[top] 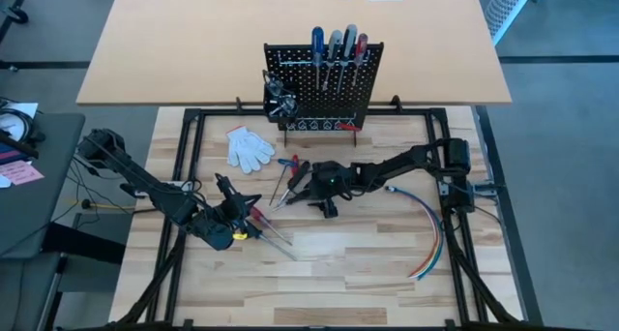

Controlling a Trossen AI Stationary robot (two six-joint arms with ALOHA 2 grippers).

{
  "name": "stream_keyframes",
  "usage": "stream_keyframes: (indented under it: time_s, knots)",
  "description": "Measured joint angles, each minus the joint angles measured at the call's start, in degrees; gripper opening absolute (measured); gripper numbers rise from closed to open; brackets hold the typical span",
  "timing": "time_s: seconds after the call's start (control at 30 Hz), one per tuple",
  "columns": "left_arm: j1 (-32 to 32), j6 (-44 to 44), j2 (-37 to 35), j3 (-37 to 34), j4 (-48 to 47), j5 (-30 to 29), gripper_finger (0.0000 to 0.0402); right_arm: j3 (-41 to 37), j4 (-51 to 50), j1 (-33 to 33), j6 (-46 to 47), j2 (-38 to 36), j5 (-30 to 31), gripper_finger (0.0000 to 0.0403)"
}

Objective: Hang tools onto peg board
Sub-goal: Hang the right black screwdriver in the peg board

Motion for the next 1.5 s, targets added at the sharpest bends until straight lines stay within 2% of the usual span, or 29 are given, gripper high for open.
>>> stream_keyframes:
  time_s: [0.43, 0.83, 1.07, 1.17, 1.3, 1.4, 1.5]
  knots:
    - [0.0, 0.0, 0.0, 0.0, 0.0, 0.0, 0.0000, 0.0, 4.8, 0.1, 2.4, 1.1, -0.3, 0.0243]
    - [0.0, 0.0, 0.0, 0.0, 0.1, 0.0, 0.0000, 0.2, 7.3, -0.2, 2.5, 2.9, -0.4, 0.0134]
    - [0.0, -0.1, 0.0, 0.0, 0.0, 0.0, 0.0000, 2.2, 5.8, -0.1, 0.9, 5.0, -0.6, 0.0129]
    - [0.0, -0.1, 0.0, 0.0, 0.0, 0.0, 0.0000, 3.9, 0.7, -0.1, 1.5, 3.7, 0.0, 0.0122]
    - [0.0, -0.1, 0.0, 0.0, 0.0, 0.0, 0.0000, 7.1, -16.9, 1.1, 2.8, -2.4, 4.9, 0.0115]
    - [0.0, -0.1, 0.0, 0.0, 0.0, 0.0, 0.0000, 11.3, -31.7, 3.5, 2.5, -8.6, 14.6, 0.0113]
    - [0.1, -0.1, 0.0, 0.0, 0.1, 0.0, 0.0000, 17.3, -46.0, 6.6, -0.2, -14.0, 29.0, 0.0113]
